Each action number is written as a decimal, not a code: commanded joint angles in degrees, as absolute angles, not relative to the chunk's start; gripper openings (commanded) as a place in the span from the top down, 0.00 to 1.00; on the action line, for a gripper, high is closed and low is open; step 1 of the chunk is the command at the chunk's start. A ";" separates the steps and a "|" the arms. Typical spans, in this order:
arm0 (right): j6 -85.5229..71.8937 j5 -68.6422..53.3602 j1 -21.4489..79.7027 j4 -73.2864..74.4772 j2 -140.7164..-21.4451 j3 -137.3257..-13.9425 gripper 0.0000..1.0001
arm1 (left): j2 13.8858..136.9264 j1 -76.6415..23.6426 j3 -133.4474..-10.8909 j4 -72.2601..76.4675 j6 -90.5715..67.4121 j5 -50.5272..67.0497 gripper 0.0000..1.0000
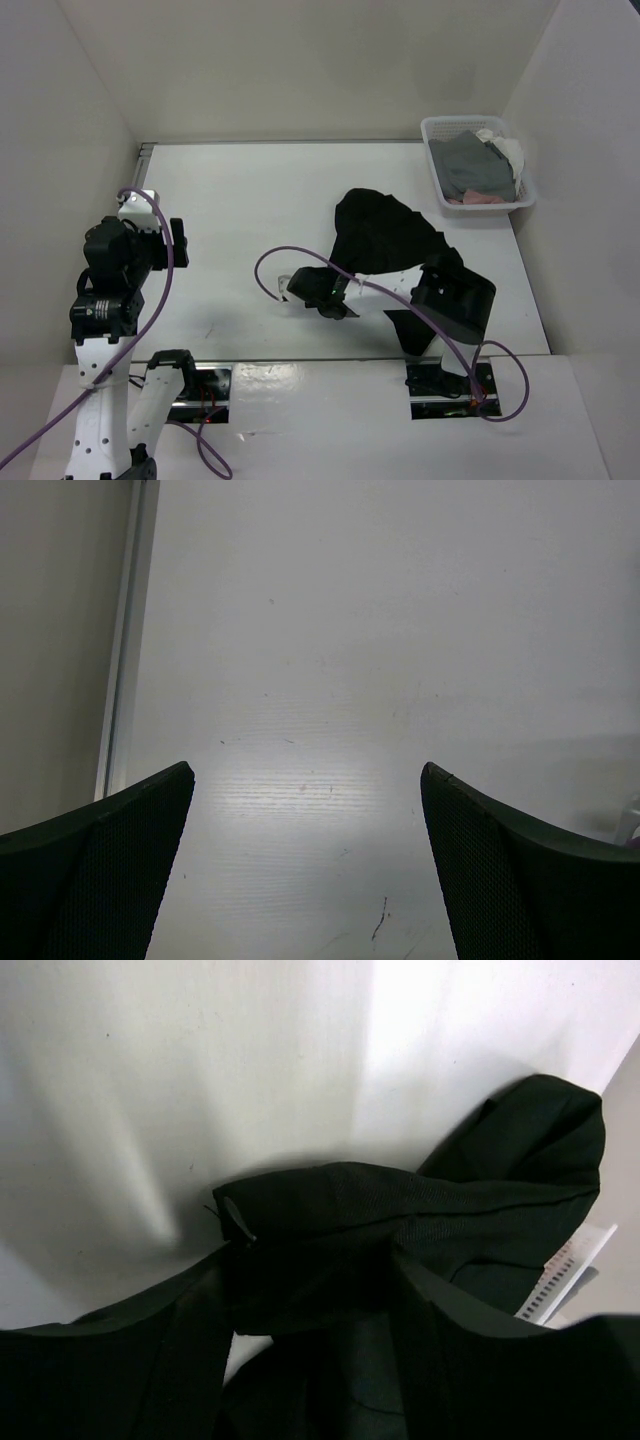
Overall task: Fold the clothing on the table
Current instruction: Flatten the skirt out
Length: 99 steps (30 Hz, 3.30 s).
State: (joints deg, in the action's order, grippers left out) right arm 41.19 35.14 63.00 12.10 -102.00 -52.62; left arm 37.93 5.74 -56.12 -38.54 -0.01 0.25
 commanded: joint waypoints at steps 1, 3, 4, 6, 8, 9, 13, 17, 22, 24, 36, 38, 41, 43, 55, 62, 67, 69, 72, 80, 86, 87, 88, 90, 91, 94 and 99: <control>40.34 35.33 62.67 10.46 -102.74 -54.49 0.43 | 37.44 5.63 -55.90 -36.30 0.62 -0.18 0.00; 40.34 35.33 62.14 10.46 -103.27 -55.10 0.54 | 37.44 5.63 -55.90 -36.30 0.62 -0.18 0.00; 39.82 35.33 62.14 10.46 -103.27 -55.11 0.59 | 37.44 5.63 -55.90 -36.30 0.62 -0.18 0.00; 39.81 35.33 62.14 10.46 -103.27 -55.72 0.72 | 37.44 5.63 -55.90 -36.30 0.62 -0.18 0.00; 39.21 35.86 62.14 9.94 -103.27 -55.72 0.84 | 37.44 5.63 -55.90 -36.30 0.62 -0.18 0.00; 39.20 35.86 62.14 9.93 -103.27 -56.42 0.86 | 37.44 5.63 -55.90 -36.30 0.62 -0.18 0.00; 37.98 35.86 62.14 10.46 -101.00 -58.27 0.93 | 37.44 5.63 -55.90 -36.30 0.62 -0.18 0.00; 35.34 33.93 62.14 13.52 -96.69 -64.22 0.97 | 37.44 5.63 -55.90 -36.30 0.62 -0.18 0.00; 31.65 31.46 61.08 17.83 -93.43 -74.25 1.00 | 37.44 5.63 -55.90 -36.30 0.62 -0.18 0.00; 30.59 30.15 60.56 18.37 -93.43 -79.09 1.00 | 37.44 5.63 -55.90 -36.30 0.62 -0.18 0.00; 18.04 10.39 49.51 28.29 -95.10 -110.54 1.00 | 36.21 5.63 -55.90 -36.30 0.62 -0.70 0.00; 19.41 17.11 48.78 27.43 -97.11 -115.39 1.00 | 36.21 5.63 -55.90 -36.30 0.62 -0.70 0.00; 19.96 15.12 47.64 30.59 -98.53 -123.21 1.00 | 36.21 5.63 -55.90 -36.30 0.62 -0.70 0.00; 19.95 16.52 47.64 29.71 -99.13 -126.01 1.00 | 36.21 5.63 -55.90 -36.30 0.62 -0.18 0.00; 17.49 16.96 47.64 31.81 -102.47 -131.22 1.00 | 35.68 5.63 -51.60 -32.09 1.49 12.63 0.00; 17.49 17.49 47.64 32.34 -104.41 -134.29 0.99 | 36.83 5.01 -50.98 -30.76 -1.23 13.98 0.00; 16.27 18.02 47.64 32.87 -105.64 -136.32 0.99 | 38.75 5.01 -50.37 -29.54 1.23 23.54 0.00; 16.26 18.02 47.64 32.87 -106.17 -138.07 0.99 | 39.37 5.01 -49.67 -28.75 2.19 25.21 0.00; 13.98 17.50 47.64 33.48 -107.40 -139.66 0.99 | 40.69 5.01 -48.17 -27.16 2.89 26.97 0.00; 12.92 15.82 47.64 34.72 -108.98 -142.82 0.98 | 48.51 5.01 -48.16 -23.55 7.19 39.36 0.00; 12.92 15.29 46.59 34.72 -108.98 -141.77 0.96 | 49.75 5.01 -48.69 -21.97 11.59 51.30 0.00; 12.92 15.82 46.58 34.72 -108.98 -141.77 0.96 | 49.75 5.01 -48.69 -22.49 12.65 52.72 0.00; 12.92 15.82 46.06 34.72 -108.98 -141.77 0.96 | 49.75 5.01 -48.69 -22.50 12.66 54.13 0.00; 12.92 15.82 46.05 34.72 -109.59 -142.29 0.96 | 49.75 5.01 -48.69 -23.11 13.88 57.29 0.01; 12.92 15.82 46.05 34.72 -110.21 -142.29 0.96 | 49.75 5.01 -48.69 -24.77 15.19 59.91 0.01; 12.39 16.35 46.05 34.72 -110.74 -143.79 0.96 | 50.27 5.01 -48.08 -26.37 18.81 63.01 0.05; 11.34 16.35 46.05 34.72 -112.68 -145.72 0.96 | 51.32 3.96 -47.55 -24.97 20.04 61.97 0.16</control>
